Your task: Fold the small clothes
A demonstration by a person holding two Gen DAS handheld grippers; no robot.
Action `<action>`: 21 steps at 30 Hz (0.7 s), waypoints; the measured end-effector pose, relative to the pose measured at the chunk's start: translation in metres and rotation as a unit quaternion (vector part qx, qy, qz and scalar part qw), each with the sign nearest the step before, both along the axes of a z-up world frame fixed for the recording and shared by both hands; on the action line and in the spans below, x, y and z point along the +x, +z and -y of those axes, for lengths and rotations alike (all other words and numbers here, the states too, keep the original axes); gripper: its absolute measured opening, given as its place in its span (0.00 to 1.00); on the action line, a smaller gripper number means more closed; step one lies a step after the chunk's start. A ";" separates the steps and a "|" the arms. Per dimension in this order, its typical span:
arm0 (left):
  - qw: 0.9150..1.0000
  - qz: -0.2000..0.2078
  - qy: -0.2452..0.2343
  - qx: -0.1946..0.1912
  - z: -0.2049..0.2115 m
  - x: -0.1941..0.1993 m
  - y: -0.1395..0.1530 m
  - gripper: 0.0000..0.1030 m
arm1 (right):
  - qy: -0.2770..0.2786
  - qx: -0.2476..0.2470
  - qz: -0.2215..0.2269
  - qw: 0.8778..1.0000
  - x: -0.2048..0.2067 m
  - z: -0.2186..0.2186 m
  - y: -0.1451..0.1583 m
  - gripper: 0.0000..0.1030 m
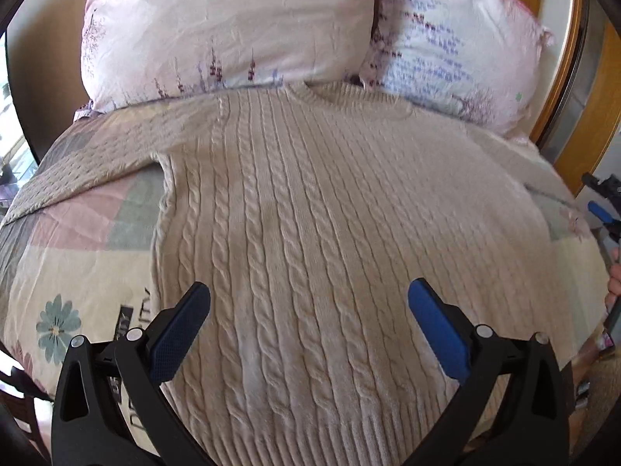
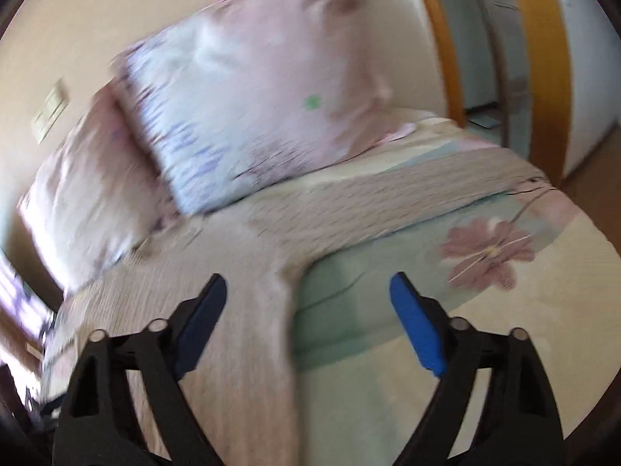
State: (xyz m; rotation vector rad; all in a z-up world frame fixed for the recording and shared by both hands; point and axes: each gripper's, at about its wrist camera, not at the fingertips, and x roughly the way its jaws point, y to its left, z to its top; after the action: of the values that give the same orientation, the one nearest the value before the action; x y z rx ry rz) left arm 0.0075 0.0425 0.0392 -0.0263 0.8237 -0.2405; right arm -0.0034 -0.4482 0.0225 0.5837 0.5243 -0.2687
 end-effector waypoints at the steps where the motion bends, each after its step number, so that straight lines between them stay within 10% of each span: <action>1: 1.000 0.010 0.002 -0.022 -0.010 0.003 0.003 0.99 | -0.035 0.036 -0.008 0.999 0.007 0.035 -0.005 0.52; 10: 0.985 0.037 0.095 -0.143 -0.097 0.050 0.006 0.99 | -0.174 0.233 -0.026 0.957 0.039 0.195 -0.077 0.34; 13: 0.982 0.089 0.125 -0.111 -0.112 0.050 0.015 0.99 | -0.187 0.224 -0.026 0.956 0.048 0.206 -0.078 0.27; 15: 0.983 0.096 0.136 -0.080 -0.119 0.056 0.019 0.99 | -0.202 0.217 -0.033 0.954 0.053 0.213 -0.081 0.07; 21: 0.967 0.079 0.213 -0.116 -0.173 0.069 0.016 0.99 | -0.104 -0.025 0.063 0.992 0.079 0.102 0.013 0.06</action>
State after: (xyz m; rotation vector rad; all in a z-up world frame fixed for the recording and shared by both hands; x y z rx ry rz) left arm 0.0767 0.2154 0.0556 -0.3965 0.6093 0.0693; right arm 0.0758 -0.5506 0.0359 0.6028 0.3338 -0.4387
